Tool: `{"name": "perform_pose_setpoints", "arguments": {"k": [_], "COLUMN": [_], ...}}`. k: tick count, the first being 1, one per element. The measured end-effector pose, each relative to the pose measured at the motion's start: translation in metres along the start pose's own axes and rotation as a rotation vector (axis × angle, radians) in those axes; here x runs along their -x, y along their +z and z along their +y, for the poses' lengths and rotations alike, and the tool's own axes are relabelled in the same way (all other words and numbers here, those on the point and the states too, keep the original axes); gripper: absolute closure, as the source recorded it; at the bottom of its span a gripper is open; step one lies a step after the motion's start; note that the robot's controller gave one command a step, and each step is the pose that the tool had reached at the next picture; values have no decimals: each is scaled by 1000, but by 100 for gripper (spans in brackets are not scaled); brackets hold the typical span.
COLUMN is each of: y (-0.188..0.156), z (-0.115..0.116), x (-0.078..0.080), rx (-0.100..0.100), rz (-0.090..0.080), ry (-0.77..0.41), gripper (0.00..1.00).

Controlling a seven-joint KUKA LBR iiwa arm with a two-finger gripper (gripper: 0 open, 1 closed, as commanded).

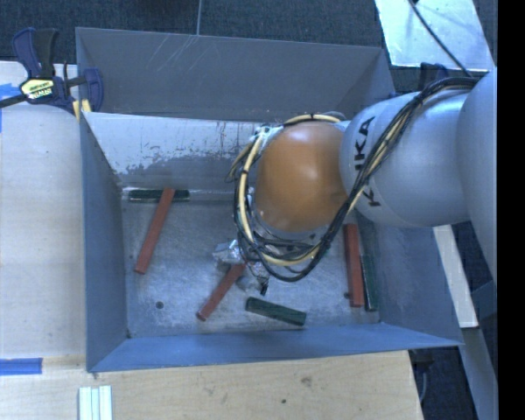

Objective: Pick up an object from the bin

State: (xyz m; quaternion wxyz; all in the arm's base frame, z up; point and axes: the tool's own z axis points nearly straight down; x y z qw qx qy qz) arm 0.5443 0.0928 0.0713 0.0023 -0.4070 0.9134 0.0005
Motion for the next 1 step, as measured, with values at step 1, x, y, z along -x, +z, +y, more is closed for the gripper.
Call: {"name": "perform_pose_setpoints", "arguments": {"k": [1], "y": [-143], "z": [-11], "x": [31], "rx": [-6], "rz": [-5], "ry": [-211], "gripper": [100]}}
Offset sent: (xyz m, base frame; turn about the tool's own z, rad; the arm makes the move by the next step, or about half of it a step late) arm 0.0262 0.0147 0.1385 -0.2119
